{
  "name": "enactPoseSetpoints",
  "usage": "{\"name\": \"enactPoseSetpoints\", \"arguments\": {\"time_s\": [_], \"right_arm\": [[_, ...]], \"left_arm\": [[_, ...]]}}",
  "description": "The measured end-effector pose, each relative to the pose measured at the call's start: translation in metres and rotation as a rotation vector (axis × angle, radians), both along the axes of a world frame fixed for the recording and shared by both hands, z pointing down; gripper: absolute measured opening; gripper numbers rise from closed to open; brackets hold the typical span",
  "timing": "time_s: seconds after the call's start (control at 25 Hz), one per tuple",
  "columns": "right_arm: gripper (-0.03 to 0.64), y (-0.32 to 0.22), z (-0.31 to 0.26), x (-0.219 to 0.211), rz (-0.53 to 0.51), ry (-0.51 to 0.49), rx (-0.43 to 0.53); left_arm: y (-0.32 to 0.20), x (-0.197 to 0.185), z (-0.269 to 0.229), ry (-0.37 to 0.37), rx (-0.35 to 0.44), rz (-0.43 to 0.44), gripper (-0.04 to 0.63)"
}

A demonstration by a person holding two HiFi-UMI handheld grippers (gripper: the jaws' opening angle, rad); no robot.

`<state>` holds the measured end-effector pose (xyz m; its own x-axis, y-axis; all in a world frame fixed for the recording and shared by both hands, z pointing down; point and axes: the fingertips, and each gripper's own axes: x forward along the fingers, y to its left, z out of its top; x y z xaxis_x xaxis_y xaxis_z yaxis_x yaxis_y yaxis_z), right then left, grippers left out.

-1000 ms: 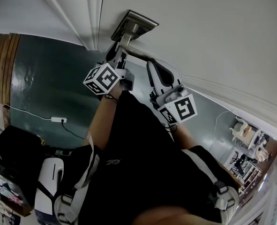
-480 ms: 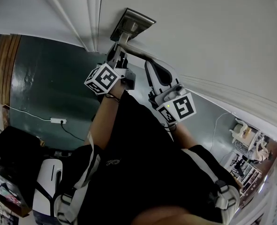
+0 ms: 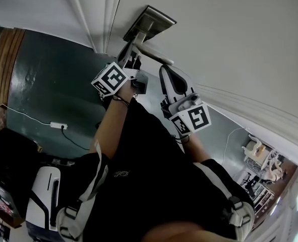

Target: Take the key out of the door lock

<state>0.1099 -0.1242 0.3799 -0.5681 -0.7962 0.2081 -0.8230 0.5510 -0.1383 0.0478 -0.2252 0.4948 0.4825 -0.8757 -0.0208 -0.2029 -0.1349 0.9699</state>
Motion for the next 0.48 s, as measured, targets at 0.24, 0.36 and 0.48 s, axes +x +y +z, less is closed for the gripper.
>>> {"name": "enactPoseSetpoints", "arguments": {"time_s": [0.24,0.36,0.48], "right_arm": [[0.007,0.0027,0.0004,-0.0012,0.002,-0.009,-0.004],[0.008,0.0019,0.0018,0.0000,0.008,-0.019,-0.008],[0.008,0.0018,0.0037,0.0011,0.014,-0.018,-0.011]], "left_arm": [[0.0004,0.0000,0.0006,0.022,-0.018,-0.012,0.044],[-0.0010,0.0005,0.0025,0.025,-0.033,-0.016,0.044],[-0.0013,0.0015,0.0038,0.024,-0.037,-0.016,0.044]]}}
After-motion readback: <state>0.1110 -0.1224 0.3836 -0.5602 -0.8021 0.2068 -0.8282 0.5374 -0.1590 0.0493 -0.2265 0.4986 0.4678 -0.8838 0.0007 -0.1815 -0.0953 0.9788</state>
